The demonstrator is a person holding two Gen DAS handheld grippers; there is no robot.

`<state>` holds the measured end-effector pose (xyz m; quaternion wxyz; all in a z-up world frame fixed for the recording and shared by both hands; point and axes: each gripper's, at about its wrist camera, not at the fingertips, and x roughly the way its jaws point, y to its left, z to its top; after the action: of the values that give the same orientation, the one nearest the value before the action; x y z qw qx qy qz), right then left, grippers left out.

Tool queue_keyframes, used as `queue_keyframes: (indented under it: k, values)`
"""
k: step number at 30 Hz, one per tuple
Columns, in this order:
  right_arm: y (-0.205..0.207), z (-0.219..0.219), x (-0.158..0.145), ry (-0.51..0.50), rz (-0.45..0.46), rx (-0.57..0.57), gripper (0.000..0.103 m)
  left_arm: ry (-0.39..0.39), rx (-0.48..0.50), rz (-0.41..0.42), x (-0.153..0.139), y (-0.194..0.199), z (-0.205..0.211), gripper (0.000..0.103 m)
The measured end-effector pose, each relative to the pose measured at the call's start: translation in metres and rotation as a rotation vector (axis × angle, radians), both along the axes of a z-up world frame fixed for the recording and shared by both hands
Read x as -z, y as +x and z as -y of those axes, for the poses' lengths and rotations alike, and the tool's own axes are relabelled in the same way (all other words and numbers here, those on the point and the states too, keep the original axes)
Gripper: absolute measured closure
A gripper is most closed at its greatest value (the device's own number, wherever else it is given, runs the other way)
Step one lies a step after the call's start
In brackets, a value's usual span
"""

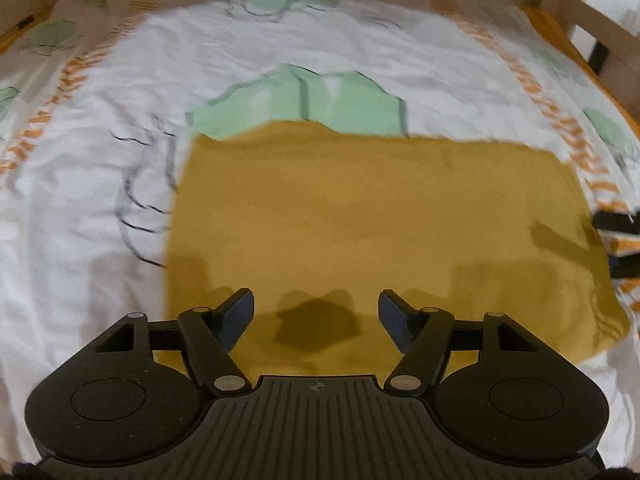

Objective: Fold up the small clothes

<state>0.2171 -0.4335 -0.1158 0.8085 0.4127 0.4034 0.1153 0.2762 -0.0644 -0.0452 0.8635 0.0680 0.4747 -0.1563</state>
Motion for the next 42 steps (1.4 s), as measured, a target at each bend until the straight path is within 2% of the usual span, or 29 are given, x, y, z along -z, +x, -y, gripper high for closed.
queue_keyframes:
  k: [7, 9, 11, 12, 13, 14, 16, 18, 25, 31, 34, 38, 42]
  values:
    - [0.003, -0.004, -0.003, -0.019, -0.007, 0.01, 0.0, 0.015, -0.067, 0.071, -0.007, 0.023, -0.036, 0.035]
    - [0.002, -0.007, -0.004, -0.046, 0.006, 0.015, 0.006, 0.013, -0.076, 0.07, -0.003, 0.029, -0.042, 0.035]
    - [0.0, -0.009, -0.006, -0.082, 0.007, 0.034, 0.026, 0.006, -0.089, 0.058, 0.0, 0.034, -0.048, 0.035]
    - [-0.001, -0.01, -0.006, -0.1, 0.007, 0.045, 0.032, 0.003, -0.095, 0.045, 0.001, 0.036, -0.053, 0.035]
    - [-0.002, -0.011, -0.007, -0.127, 0.002, 0.058, 0.044, 0.002, -0.101, 0.032, 0.001, 0.04, -0.055, 0.036]
    - [-0.003, -0.012, -0.008, -0.154, -0.006, 0.065, 0.049, -0.002, -0.107, 0.025, -0.001, 0.043, -0.057, 0.036]
    - [-0.006, -0.014, -0.011, -0.199, -0.019, 0.077, 0.067, -0.009, -0.106, 0.041, -0.007, 0.045, -0.064, 0.036]
    - [-0.011, -0.013, -0.014, -0.196, -0.021, 0.117, 0.074, -0.002, -0.098, 0.06, -0.014, 0.047, -0.066, 0.036]
    - [-0.006, -0.033, -0.043, -0.246, -0.031, 0.161, 0.078, 0.028, -0.117, 0.076, -0.029, 0.049, -0.077, 0.036]
    - [0.014, -0.07, -0.086, -0.287, 0.02, 0.125, 0.08, -0.07, -0.14, 0.053, -0.043, 0.053, -0.099, 0.036]
    - [0.028, -0.097, -0.102, -0.289, 0.051, 0.079, 0.08, -0.077, -0.153, 0.032, -0.041, 0.055, -0.11, 0.036]
    - [0.048, -0.135, -0.107, -0.292, 0.069, 0.025, 0.08, -0.048, -0.176, 0.025, -0.038, 0.058, -0.126, 0.036]
    - [0.069, -0.173, -0.101, -0.264, 0.077, -0.018, 0.08, -0.056, -0.202, 0.032, -0.042, 0.059, -0.138, 0.036]
